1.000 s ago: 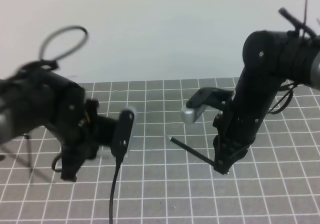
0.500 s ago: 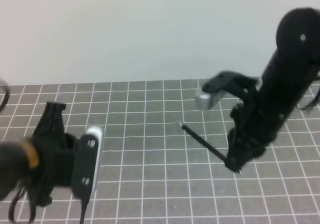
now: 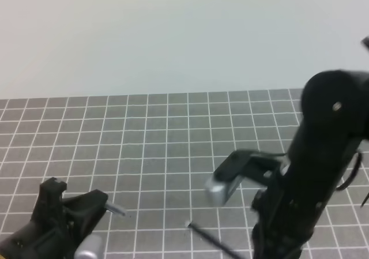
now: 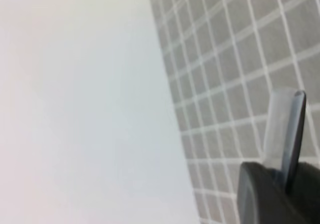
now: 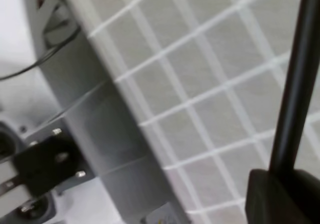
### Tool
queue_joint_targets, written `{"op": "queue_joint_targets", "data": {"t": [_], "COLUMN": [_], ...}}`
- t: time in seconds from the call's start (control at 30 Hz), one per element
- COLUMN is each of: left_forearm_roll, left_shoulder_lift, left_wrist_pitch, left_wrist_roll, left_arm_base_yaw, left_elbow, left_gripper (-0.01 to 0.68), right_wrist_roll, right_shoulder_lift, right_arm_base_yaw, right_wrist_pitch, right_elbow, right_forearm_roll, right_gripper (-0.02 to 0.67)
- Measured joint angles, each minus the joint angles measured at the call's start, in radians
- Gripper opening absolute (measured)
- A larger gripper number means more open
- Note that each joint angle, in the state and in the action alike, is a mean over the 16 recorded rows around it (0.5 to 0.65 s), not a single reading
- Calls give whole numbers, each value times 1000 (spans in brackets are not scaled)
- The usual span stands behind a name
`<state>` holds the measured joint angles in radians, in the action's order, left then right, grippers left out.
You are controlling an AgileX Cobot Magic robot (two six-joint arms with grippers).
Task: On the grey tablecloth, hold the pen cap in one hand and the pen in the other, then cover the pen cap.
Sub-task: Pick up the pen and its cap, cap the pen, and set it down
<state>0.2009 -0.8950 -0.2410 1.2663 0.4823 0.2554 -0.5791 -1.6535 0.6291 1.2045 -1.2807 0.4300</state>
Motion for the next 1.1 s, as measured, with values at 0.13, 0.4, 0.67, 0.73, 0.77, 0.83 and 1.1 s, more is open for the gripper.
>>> {"op": "queue_joint_targets", "data": {"t": [0.13, 0.4, 0.67, 0.73, 0.77, 0.83, 1.1], "left_forearm_roll": [9, 11, 11, 11, 11, 11, 5], "left_shoulder_lift": [12, 15, 14, 14, 14, 14, 14], "left_wrist_pitch": [-20, -23, -20, -19, -19, -18, -25], "left_wrist_roll": [-7, -10, -13, -14, -15, -17, -27], "left_arm_base_yaw": [32, 81, 95, 95, 95, 95, 95], "left_elbow": [-22, -28, -30, -30, -30, -30, -30], "left_gripper": [1, 1, 1, 1, 1, 1, 1], "right_wrist_roll": [5, -1, -41, -52, -56, -63, -72], "right_shoulder_lift": [7, 9, 9, 8, 7, 5, -2], "right_arm_base_yaw": [62, 122, 123, 123, 123, 123, 123], "right_wrist_pitch": [0, 0, 6, 6, 6, 6, 6], "right_elbow": [11, 11, -16, -26, -31, -40, -64], "right_forearm_roll": [11, 41, 68, 73, 74, 75, 69], "right_gripper": [-4, -4, -4, -4, -4, -4, -3]}}
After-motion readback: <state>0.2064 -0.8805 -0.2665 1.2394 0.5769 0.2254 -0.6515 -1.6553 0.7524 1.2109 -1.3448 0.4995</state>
